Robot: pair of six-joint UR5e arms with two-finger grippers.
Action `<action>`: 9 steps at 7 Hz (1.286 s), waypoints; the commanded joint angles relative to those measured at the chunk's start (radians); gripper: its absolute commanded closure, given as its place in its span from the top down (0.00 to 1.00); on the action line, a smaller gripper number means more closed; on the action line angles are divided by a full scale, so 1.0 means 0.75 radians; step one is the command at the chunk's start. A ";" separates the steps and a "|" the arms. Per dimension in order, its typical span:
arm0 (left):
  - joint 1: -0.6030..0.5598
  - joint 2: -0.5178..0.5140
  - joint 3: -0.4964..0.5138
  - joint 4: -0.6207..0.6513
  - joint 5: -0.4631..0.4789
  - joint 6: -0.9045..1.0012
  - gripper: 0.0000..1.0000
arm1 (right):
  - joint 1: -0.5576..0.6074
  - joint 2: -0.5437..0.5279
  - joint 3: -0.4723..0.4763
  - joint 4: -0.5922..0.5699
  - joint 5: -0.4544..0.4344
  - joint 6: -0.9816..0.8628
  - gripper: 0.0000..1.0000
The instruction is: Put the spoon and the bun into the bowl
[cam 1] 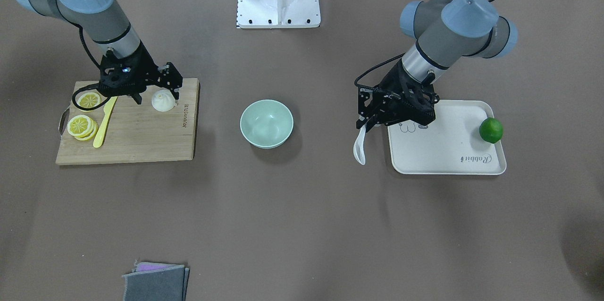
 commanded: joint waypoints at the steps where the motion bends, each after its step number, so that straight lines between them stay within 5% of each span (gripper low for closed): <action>1: 0.001 -0.031 0.033 0.002 0.002 0.001 0.00 | -0.035 -0.001 -0.034 -0.007 -0.017 0.000 0.96; 3: 0.001 -0.033 0.031 0.002 0.002 -0.001 0.00 | -0.041 0.005 -0.104 -0.005 -0.019 -0.008 0.92; 4: 0.001 -0.033 0.029 0.002 0.002 -0.001 0.00 | -0.043 0.001 -0.106 -0.007 -0.017 0.000 0.75; 5: 0.001 -0.033 0.027 0.002 0.000 0.001 0.00 | -0.039 -0.001 -0.096 -0.009 -0.002 0.002 0.21; 6: 0.001 -0.033 0.027 0.000 0.000 0.001 0.00 | -0.039 -0.001 -0.096 -0.009 0.014 0.003 0.00; 9: -0.017 -0.049 -0.006 0.006 -0.012 0.001 0.00 | 0.032 0.021 -0.023 -0.199 0.146 0.000 0.00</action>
